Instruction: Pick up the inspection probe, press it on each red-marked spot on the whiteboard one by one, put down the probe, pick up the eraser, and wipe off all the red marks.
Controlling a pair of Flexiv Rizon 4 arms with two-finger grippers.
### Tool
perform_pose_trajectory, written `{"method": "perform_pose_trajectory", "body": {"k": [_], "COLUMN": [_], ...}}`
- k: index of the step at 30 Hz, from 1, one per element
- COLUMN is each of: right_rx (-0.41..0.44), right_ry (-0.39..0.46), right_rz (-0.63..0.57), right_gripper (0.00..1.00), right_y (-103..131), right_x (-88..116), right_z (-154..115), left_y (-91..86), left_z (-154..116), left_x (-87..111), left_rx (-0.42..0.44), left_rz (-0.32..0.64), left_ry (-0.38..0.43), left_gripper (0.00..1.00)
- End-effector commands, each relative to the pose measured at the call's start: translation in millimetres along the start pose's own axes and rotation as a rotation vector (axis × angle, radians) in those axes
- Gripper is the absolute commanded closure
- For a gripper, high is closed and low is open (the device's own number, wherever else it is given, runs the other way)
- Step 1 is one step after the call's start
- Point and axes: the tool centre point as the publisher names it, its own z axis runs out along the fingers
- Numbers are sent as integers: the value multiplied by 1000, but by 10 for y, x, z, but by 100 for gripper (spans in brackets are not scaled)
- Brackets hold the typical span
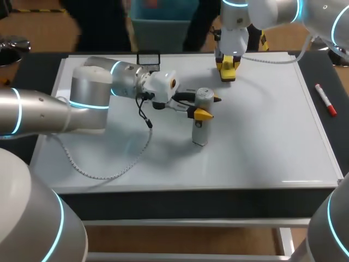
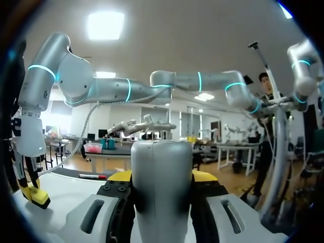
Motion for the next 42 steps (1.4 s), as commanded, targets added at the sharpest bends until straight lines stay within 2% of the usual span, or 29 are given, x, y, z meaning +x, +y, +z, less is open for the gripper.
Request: {"method": "perform_pose_trajectory", "body": {"k": [1, 19, 42], "right_rx": [-3, -3, -3], "right_ry": [3, 3, 3], "right_rz": [-2, -2, -2], "right_gripper": [100, 100, 100], "right_y": [-20, -20, -20], "right_x": [5, 5, 5], "right_z": [-12, -12, -12], "left_y": [44, 172, 211], "left_z": [4, 23, 34], "left_x": [-44, -68, -41], "left_rx": [12, 11, 6], "left_rz": [-1, -12, -19], "left_ry": [11, 14, 16], "left_gripper": [100, 100, 100]}}
